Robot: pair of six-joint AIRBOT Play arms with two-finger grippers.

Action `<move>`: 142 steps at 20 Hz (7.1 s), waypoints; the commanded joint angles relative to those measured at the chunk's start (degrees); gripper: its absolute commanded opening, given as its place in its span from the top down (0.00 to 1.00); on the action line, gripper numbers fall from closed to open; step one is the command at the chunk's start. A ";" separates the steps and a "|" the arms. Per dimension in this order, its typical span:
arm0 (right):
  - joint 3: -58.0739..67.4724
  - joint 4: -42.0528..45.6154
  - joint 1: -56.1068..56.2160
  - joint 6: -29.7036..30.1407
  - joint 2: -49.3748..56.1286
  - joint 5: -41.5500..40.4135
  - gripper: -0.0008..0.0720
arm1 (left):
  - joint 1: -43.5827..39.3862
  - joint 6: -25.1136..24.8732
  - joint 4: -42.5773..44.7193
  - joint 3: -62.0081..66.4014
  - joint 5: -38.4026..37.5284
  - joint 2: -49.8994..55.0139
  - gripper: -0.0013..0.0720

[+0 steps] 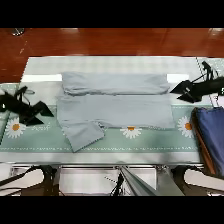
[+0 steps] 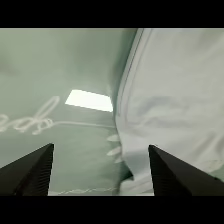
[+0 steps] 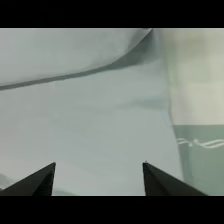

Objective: Fold the shirts.

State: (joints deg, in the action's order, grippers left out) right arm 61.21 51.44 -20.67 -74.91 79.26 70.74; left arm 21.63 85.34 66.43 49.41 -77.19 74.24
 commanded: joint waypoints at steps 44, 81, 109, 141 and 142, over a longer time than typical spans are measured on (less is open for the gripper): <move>0.33 -0.24 -0.20 3.45 2.32 -0.50 0.96 | -6.23 -16.41 -27.67 -3.91 12.85 -6.82 0.96; 36.22 -4.22 7.89 -6.23 38.84 4.02 0.77 | -11.52 -14.86 -25.99 -0.20 19.98 -7.45 0.03; -13.35 7.39 5.44 -9.92 -45.99 13.64 0.96 | -74.23 5.95 -21.44 42.29 23.23 36.52 0.96; 51.30 -6.75 47.39 -16.81 34.58 -10.40 0.96 | -20.28 5.64 -17.66 -21.03 13.38 -56.81 0.95; 51.28 -6.49 47.74 -16.83 34.58 -10.84 0.91 | -20.28 5.62 -17.66 -21.99 14.01 -56.59 0.95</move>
State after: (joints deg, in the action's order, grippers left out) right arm 110.69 47.92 25.96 -91.05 111.50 62.30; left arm 1.39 90.30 50.89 33.45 -64.73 19.31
